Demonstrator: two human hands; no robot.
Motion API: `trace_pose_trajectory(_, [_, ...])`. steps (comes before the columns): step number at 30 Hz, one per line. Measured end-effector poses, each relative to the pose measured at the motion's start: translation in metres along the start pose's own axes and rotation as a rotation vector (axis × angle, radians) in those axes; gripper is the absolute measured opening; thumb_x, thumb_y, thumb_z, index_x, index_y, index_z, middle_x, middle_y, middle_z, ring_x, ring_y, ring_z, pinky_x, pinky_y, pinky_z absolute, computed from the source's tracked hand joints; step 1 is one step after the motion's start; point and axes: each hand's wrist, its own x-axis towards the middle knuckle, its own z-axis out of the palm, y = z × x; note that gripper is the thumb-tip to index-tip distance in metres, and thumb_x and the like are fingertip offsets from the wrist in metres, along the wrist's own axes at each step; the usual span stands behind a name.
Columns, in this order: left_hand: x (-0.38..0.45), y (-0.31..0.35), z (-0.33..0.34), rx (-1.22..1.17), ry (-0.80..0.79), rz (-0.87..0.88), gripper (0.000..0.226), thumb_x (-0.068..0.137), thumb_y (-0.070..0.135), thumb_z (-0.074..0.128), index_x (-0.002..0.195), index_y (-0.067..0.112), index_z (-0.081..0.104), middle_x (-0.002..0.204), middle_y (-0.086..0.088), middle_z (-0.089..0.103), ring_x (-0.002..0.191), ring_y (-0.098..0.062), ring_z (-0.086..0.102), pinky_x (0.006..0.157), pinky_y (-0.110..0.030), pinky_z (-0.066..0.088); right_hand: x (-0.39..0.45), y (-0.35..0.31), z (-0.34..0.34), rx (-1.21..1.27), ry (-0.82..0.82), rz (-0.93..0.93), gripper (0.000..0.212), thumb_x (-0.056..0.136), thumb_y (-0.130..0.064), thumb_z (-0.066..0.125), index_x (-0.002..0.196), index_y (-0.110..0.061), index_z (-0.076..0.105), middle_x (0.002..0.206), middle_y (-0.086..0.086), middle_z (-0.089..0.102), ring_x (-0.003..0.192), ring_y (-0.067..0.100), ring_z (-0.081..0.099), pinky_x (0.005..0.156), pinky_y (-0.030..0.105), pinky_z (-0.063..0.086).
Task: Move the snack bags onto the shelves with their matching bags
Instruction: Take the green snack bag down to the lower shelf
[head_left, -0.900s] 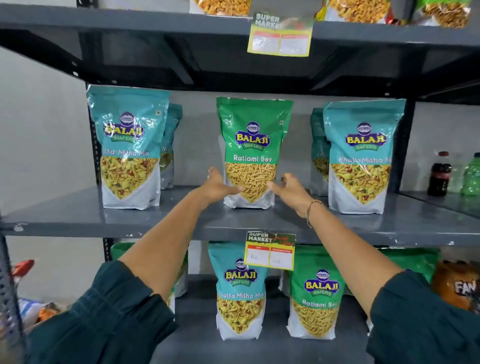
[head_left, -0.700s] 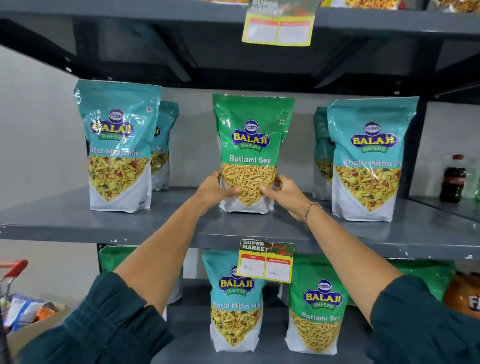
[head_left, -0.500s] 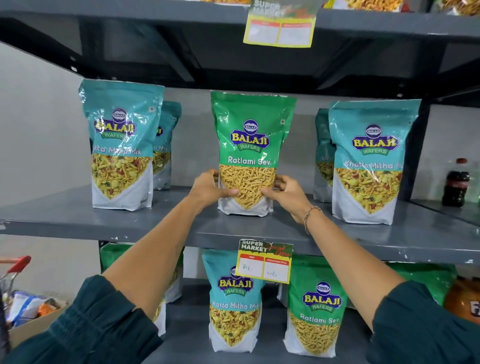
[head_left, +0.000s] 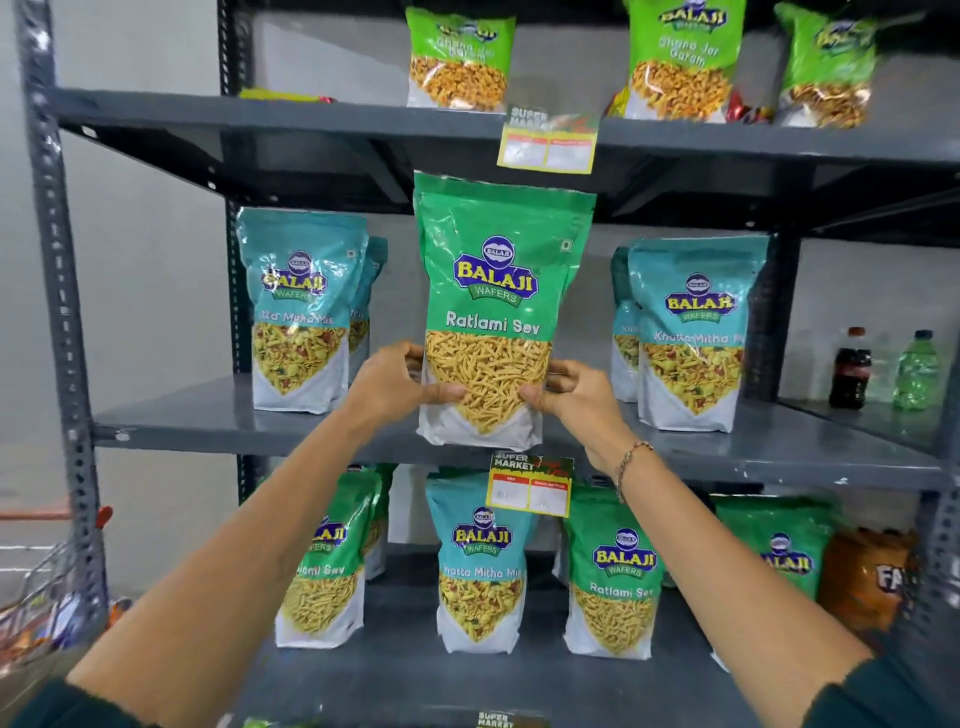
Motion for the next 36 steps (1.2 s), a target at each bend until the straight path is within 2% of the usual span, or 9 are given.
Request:
trace_pose_trajectory(3, [-0.033, -0.002, -0.004, 0.025, -0.006, -0.005, 0.1, 0.037, 0.064, 0.075, 0.118, 0.01, 0.052, 0.115, -0.003, 0.063, 0.107, -0.023, 0.059, 0.101, -0.043, 0.046, -0.034, -0.006, 0.001, 0.019, -0.009, -0.002, 0.038, 0.07, -0.005, 0.075, 0.102, -0.01, 0.056, 0.089, -0.003, 0.066, 0.079, 0.002, 0.062, 0.058, 0.008, 0.05])
trace_pose_trajectory(6, [-0.064, -0.011, -0.001, 0.046, -0.009, -0.009, 0.103, 0.034, 0.071, 0.075, 0.117, 0.013, 0.052, 0.114, -0.001, 0.064, 0.106, -0.021, 0.06, 0.099, -0.042, 0.047, -0.065, 0.008, 0.003, 0.031, -0.013, 0.024, 0.043, 0.069, -0.004, 0.075, 0.108, -0.003, 0.057, 0.098, 0.005, 0.069, 0.088, 0.013, 0.066, 0.073, 0.018, 0.055])
trace_pose_trajectory(8, [-0.085, -0.022, 0.006, 0.052, -0.007, -0.031, 0.093, 0.038, 0.066, 0.076, 0.113, 0.016, 0.052, 0.11, 0.001, 0.064, 0.103, -0.019, 0.061, 0.095, -0.038, 0.049, -0.085, 0.023, 0.006, 0.057, -0.01, 0.041, 0.045, 0.069, -0.003, 0.076, 0.109, -0.005, 0.056, 0.104, 0.01, 0.069, 0.095, 0.02, 0.066, 0.084, 0.029, 0.054])
trace_pose_trajectory(14, [-0.14, -0.077, 0.039, 0.011, -0.007, -0.144, 0.071, 0.054, 0.039, 0.086, 0.11, 0.014, 0.051, 0.102, 0.003, 0.064, 0.098, -0.017, 0.06, 0.087, -0.032, 0.047, -0.133, 0.087, 0.018, 0.035, -0.039, 0.088, 0.044, 0.066, -0.002, 0.077, 0.095, -0.027, 0.056, 0.099, -0.004, 0.067, 0.093, 0.015, 0.065, 0.086, 0.028, 0.053])
trace_pose_trajectory(19, [-0.171, -0.131, 0.068, 0.081, -0.047, -0.264, 0.071, 0.058, 0.03, 0.086, 0.112, 0.011, 0.045, 0.087, 0.01, 0.056, 0.088, -0.019, 0.058, 0.084, -0.036, 0.05, -0.161, 0.15, 0.035, -0.01, -0.077, 0.185, 0.051, 0.067, -0.001, 0.076, 0.108, -0.019, 0.051, 0.102, -0.007, 0.061, 0.096, 0.003, 0.059, 0.08, 0.008, 0.049])
trace_pose_trajectory(24, [-0.181, -0.192, 0.086, 0.064, -0.107, -0.392, 0.075, 0.052, 0.028, 0.089, 0.107, 0.014, 0.041, 0.094, 0.0, 0.055, 0.093, -0.024, 0.055, 0.086, -0.049, 0.053, -0.17, 0.207, 0.06, -0.071, -0.118, 0.274, 0.049, 0.067, 0.004, 0.075, 0.107, -0.01, 0.049, 0.103, 0.001, 0.059, 0.1, 0.013, 0.057, 0.093, 0.021, 0.047])
trace_pose_trajectory(29, [-0.166, -0.235, 0.094, 0.115, -0.147, -0.467, 0.076, 0.054, 0.028, 0.088, 0.111, 0.012, 0.04, 0.098, -0.006, 0.052, 0.093, -0.024, 0.053, 0.083, -0.045, 0.051, -0.151, 0.251, 0.087, -0.065, -0.165, 0.352, 0.047, 0.068, 0.007, 0.073, 0.105, -0.003, 0.047, 0.094, 0.0, 0.059, 0.092, 0.016, 0.056, 0.072, 0.003, 0.047])
trace_pose_trajectory(33, [-0.146, -0.265, 0.091, 0.14, -0.119, -0.529, 0.085, 0.056, 0.025, 0.087, 0.122, 0.006, 0.038, 0.095, -0.007, 0.052, 0.09, -0.023, 0.051, 0.08, -0.045, 0.051, -0.126, 0.277, 0.11, -0.064, -0.192, 0.407, 0.047, 0.069, 0.007, 0.072, 0.107, -0.003, 0.047, 0.102, 0.007, 0.061, 0.094, 0.016, 0.057, 0.071, 0.004, 0.048])
trace_pose_trajectory(36, [-0.132, -0.28, 0.088, 0.158, -0.11, -0.546, 0.079, 0.058, 0.023, 0.086, 0.118, 0.005, 0.039, 0.092, -0.006, 0.056, 0.089, -0.025, 0.054, 0.077, -0.042, 0.049, -0.109, 0.294, 0.126, -0.082, -0.217, 0.422, 0.049, 0.07, 0.006, 0.072, 0.111, -0.001, 0.047, 0.114, 0.016, 0.062, 0.096, 0.015, 0.058, 0.085, 0.017, 0.048])
